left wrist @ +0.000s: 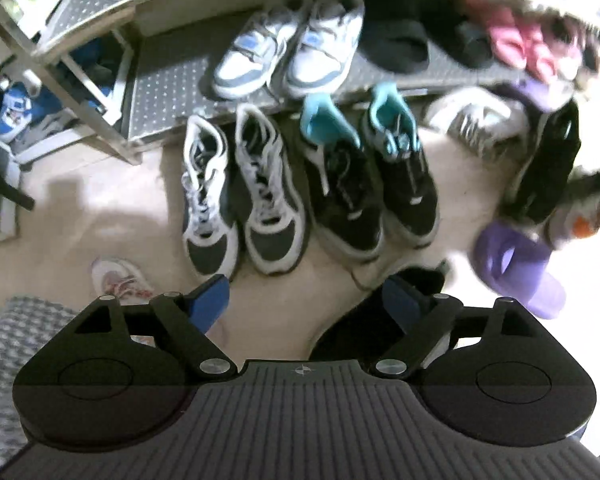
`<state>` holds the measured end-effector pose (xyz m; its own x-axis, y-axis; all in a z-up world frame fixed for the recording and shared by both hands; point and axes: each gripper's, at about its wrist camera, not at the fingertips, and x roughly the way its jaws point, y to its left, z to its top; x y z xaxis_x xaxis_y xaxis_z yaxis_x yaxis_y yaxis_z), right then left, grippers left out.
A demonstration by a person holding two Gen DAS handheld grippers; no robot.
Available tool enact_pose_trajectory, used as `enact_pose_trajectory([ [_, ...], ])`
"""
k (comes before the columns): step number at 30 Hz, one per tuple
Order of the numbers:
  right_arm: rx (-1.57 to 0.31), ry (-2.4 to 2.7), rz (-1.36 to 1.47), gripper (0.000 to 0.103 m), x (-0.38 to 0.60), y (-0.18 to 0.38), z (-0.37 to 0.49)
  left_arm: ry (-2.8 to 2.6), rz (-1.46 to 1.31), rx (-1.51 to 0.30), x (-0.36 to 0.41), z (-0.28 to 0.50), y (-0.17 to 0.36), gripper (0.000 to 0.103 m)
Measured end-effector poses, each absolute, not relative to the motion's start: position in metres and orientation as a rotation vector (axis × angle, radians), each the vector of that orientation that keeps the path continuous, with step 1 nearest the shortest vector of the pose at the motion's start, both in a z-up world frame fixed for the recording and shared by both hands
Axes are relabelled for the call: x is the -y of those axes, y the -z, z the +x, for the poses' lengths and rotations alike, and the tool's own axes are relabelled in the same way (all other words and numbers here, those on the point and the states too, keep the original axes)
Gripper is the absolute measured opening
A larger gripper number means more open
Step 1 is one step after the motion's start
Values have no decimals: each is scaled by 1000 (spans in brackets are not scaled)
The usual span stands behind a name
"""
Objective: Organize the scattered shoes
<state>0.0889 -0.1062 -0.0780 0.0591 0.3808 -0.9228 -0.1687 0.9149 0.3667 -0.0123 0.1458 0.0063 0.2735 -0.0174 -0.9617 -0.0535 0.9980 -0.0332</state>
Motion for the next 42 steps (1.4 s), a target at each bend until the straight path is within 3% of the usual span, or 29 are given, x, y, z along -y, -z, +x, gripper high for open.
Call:
enact_pose_trajectory([
  [2, -1490, -465, 206, 50, 85, 92, 79, -26, -105, -1295, -153, -7, -8, 82],
  [3, -1513, -506, 215, 48, 71, 100, 74, -25, -122, -1290, -157, -4, -10, 83],
  [8, -1589, -608, -7, 48, -3, 133, 75, -79, -27, -1236, -171, 4, -19, 87],
  [14, -1638, -593, -195, 47, -47, 174, 86, -74, -31, -1365, -186, 10, 11, 87],
  [21, -1619, -681, -265, 26, -71, 198, 85, -95, 87, -1473, -184, 11, 44, 86],
  [23, -1617, -696, -307, 8, -74, 202, 84, -93, 88, -1468, -185, 12, 44, 87],
  [24, -1616, -703, -328, 5, -76, 204, 84, -94, 87, -1465, -185, 12, 43, 87],
  [29, -1588, -723, -368, 3, -76, 201, 84, -86, 89, -1455, -181, 11, 41, 87],
  [34, -1540, -776, -236, 3, -59, 163, 87, -77, 98, -1431, -176, 12, 35, 87],
  [42, -1638, -583, -159, 3, -15, 158, 73, -32, 132, -1422, -160, 12, 33, 87],
])
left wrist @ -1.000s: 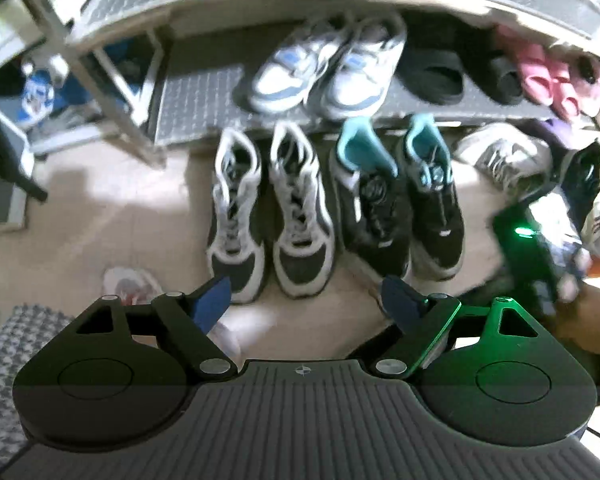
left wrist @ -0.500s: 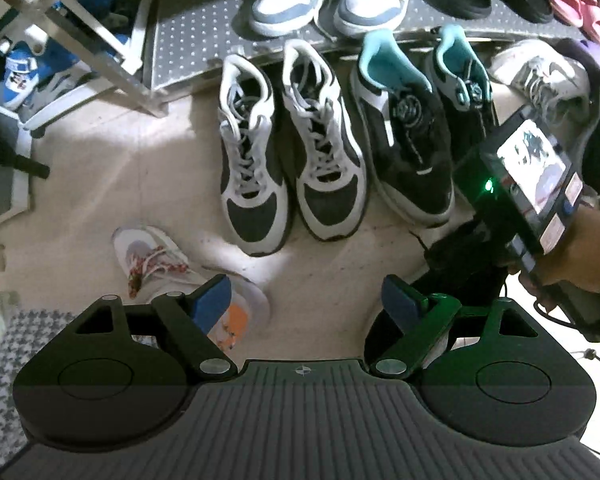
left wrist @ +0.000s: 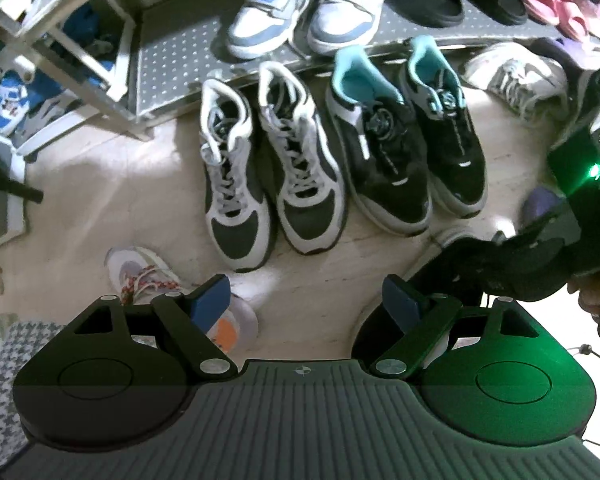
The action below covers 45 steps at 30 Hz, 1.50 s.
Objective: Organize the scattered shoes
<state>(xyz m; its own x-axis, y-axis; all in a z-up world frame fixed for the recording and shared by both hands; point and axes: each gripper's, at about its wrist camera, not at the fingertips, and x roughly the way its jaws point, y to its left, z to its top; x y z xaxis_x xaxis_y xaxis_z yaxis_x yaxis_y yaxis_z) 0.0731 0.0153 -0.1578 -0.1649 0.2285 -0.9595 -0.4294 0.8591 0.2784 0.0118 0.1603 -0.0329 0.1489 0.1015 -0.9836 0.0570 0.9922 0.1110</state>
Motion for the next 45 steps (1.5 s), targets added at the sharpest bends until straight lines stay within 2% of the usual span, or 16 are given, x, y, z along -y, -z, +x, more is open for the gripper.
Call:
enact_pose_trajectory([
  [3, -1702, -462, -118, 3, -7, 184, 66, -31, 147, -1429, -157, 12, 35, 88],
  [8, -1639, -484, -215, 4, -29, 203, 56, -27, 166, -1440, -154, 15, 39, 88],
  [13, -1646, -564, -261, 11, -34, 211, 49, -26, 176, -1442, -152, 16, 40, 88],
  [14, -1676, -560, -237, 24, -30, 207, 52, -28, 172, -1437, -152, 16, 39, 88],
  [15, -1706, -556, -213, 47, -26, 203, 55, -28, 170, -1435, -152, 16, 39, 88],
  [17, -1740, -556, -153, 71, -14, 186, 60, -28, 170, -1434, -152, 16, 39, 89],
  [22, -1724, -543, -83, 70, 16, 141, 67, -32, 172, -1425, -151, 16, 36, 89],
  [25, -1642, -381, -44, 54, 38, 134, 72, -41, 172, -1419, -151, 16, 34, 90],
  [26, -1632, -321, 2, 45, 46, 138, 73, -43, 173, -1417, -152, 16, 34, 90],
  [31, -1642, -169, 334, 45, 78, 166, 60, -59, 177, -1421, -154, 19, 35, 90],
  [39, -1599, -121, 181, 44, 49, 215, 44, -97, 183, -1429, -166, 20, 39, 91],
  [40, -1603, -140, 145, 42, 43, 221, 42, -107, 179, -1430, -169, 21, 39, 91],
  [42, -1583, -163, 107, 32, 32, 226, 40, -126, 173, -1429, -174, 21, 38, 91],
  [45, -1620, -233, 97, 29, 18, 222, 41, -176, 162, -1409, -186, 22, 29, 91],
])
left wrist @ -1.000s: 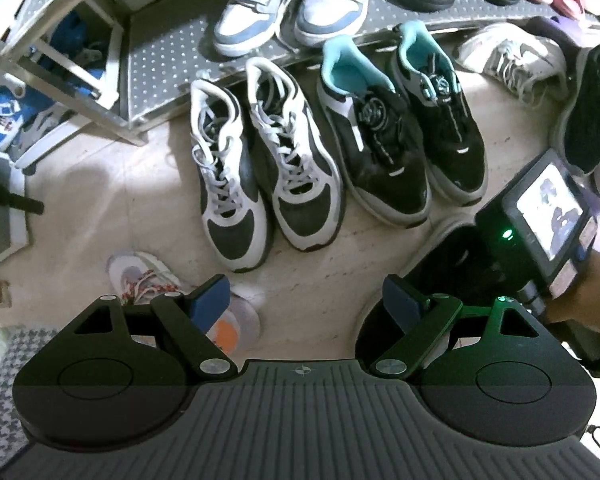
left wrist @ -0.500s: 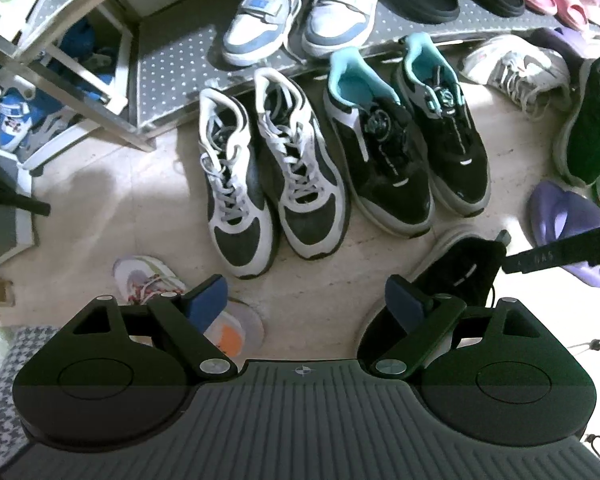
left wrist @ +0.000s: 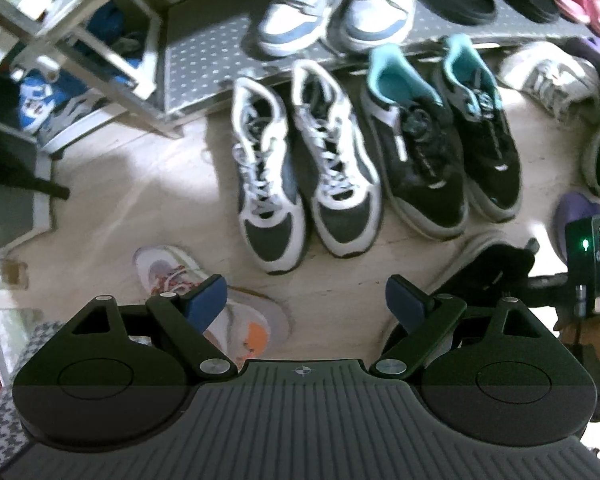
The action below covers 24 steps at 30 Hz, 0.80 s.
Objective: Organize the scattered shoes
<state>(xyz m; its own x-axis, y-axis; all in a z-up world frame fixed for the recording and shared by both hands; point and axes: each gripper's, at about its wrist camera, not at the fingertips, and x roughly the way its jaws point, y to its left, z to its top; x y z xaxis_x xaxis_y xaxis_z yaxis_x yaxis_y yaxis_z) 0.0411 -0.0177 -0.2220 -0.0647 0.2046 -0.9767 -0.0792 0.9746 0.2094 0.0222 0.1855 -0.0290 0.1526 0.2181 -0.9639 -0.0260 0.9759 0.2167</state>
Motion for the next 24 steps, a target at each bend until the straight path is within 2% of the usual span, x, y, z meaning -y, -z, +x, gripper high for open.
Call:
enact_pose_trajectory([
  [4, -1673, -358, 102, 27, -10, 211, 36, -221, 168, -1321, -193, 22, 5, 93],
  [7, -1681, -488, 37, 23, -51, 202, 29, -249, 163, -1278, -201, 20, -6, 94],
  [8, -1683, -512, 24, 19, -62, 200, 28, -275, 158, -1282, -207, 19, -6, 94],
  [11, -1695, -535, 26, 20, -91, 197, 29, -302, 166, -1283, -214, 19, -9, 93],
  [16, -1750, -510, 63, 21, -131, 205, 28, -318, 131, -1180, -224, 18, -37, 95],
  [24, -1795, -506, 100, 21, -167, 220, 30, -365, 140, -1200, -242, 24, -25, 94],
])
